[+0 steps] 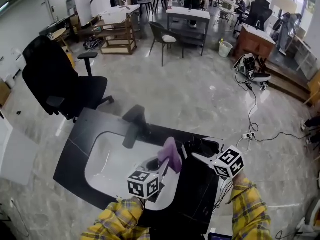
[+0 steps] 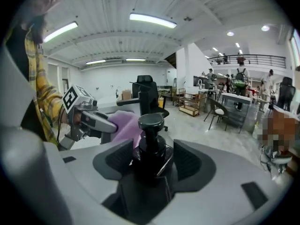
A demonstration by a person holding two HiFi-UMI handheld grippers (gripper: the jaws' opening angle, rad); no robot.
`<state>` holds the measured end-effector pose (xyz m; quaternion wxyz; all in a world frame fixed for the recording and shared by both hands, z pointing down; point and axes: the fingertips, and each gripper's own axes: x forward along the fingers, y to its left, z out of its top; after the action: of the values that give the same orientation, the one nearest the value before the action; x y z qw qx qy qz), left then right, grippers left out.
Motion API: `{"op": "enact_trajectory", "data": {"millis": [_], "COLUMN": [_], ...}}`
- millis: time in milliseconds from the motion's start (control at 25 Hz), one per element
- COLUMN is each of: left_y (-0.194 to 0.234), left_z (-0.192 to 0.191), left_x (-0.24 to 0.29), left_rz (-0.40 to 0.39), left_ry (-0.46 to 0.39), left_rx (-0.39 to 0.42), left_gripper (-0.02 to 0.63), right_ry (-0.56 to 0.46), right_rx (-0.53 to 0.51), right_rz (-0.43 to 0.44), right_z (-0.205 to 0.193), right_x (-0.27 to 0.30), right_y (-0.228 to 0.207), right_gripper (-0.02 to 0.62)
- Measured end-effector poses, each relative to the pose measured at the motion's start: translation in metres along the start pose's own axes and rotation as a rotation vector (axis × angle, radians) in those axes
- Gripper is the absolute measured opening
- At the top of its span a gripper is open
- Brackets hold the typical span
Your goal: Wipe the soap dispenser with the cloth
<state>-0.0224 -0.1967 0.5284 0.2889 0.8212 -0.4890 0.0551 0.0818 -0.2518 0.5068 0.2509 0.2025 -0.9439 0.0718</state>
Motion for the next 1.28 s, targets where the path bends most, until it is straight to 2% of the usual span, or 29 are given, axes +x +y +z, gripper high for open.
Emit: {"op": "enact_trajectory", "data": {"millis": [200,440,600,640,720,840,1080,1280], "left_y": [-0.001,-0.002,-0.001,-0.001,0.001,0.002,0.000,-0.006], "left_z": [0.002,0.000,-0.006,-0.007,-0.008,-0.010,-0.009,-0.010], "left_x": [-0.009,-0.010,-0.009,-0.008,-0.007,-0.005,0.000,0.004], "left_rz": [0.017,0.021,0.023,0.023,0.023,0.022,0.017,0.000], "left_ry": [-0.003,0.000,0.016,0.019,0.023,0.027,0.028,0.030], "left_rx": [-0.007,-0.002,-0.002,-0.001,-0.003,-0.006,-0.006,-0.009], "left_gripper": [0.064,0.064,0.064,0.064,0.064,0.064,0.064,0.064], "right_ry": [0.095,0.204,0.248,0.250,0.243,0.210,0.154,0.118], "right_rx": [-0.163,-0.286,-0.341,-0.348,-0.330,-0.262,-0.121,-0.004], "right_rz": [0.144,0.285,0.349,0.363,0.379,0.335,0.131,-0.002], "right_z": [0.001,0.000,-0.003,-0.002,-0.001,0.000,-0.001,-0.005], "right_x": [0.014,0.023,0.027,0.028,0.031,0.034,0.030,0.027], "right_y": [0.010,0.008,0.011,0.012,0.014,0.013,0.000,-0.007], "right_gripper": [0.236,0.236,0.236,0.219,0.215,0.215,0.215,0.215]}}
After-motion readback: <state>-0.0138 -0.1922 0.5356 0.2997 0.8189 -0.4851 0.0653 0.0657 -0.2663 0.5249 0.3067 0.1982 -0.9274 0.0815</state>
